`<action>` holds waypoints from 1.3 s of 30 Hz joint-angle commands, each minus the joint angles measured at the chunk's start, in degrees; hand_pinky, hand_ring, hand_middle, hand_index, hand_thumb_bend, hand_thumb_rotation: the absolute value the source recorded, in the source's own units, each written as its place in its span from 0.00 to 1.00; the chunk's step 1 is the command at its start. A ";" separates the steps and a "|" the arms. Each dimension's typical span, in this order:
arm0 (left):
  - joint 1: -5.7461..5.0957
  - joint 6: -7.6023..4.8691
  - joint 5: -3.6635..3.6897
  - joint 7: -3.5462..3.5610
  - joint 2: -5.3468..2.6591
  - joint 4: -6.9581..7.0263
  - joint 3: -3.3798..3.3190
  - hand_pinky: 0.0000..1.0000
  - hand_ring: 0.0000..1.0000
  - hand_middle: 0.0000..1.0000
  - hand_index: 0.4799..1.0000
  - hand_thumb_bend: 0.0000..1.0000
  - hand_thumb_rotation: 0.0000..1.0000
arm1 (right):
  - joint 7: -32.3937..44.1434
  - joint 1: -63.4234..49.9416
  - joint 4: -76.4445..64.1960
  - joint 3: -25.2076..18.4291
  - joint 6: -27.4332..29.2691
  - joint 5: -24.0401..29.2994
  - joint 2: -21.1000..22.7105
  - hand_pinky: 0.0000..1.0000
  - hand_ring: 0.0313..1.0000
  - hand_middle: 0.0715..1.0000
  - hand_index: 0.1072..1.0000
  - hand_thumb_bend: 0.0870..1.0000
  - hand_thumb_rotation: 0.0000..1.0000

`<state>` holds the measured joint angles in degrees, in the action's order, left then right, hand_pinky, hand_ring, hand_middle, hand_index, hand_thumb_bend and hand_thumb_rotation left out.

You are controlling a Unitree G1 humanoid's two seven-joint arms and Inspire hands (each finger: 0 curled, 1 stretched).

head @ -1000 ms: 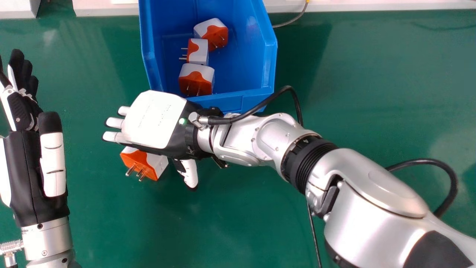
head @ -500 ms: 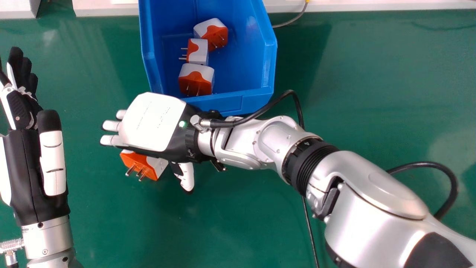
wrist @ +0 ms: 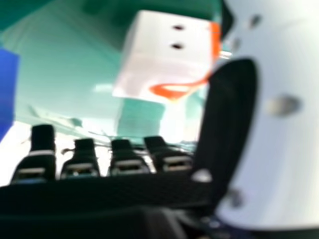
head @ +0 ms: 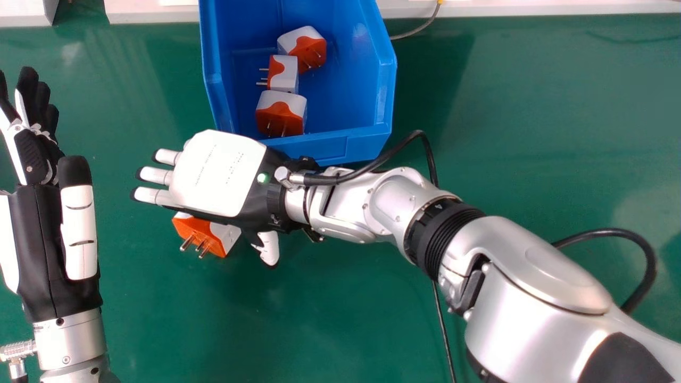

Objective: Pick all objects and put in blue box

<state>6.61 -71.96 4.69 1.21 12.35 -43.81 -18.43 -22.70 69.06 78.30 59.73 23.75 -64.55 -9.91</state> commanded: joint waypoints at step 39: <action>0.46 -0.16 2.79 0.97 -1.41 3.07 1.03 1.00 1.00 1.00 0.91 0.61 0.88 | 5.52 -3.54 0.73 0.42 -0.73 1.03 -8.62 0.73 0.82 0.83 0.79 0.98 0.19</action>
<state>7.05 -71.58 7.40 2.33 11.20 -41.86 -17.15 -19.51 67.23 78.72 60.71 23.18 -64.51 -9.91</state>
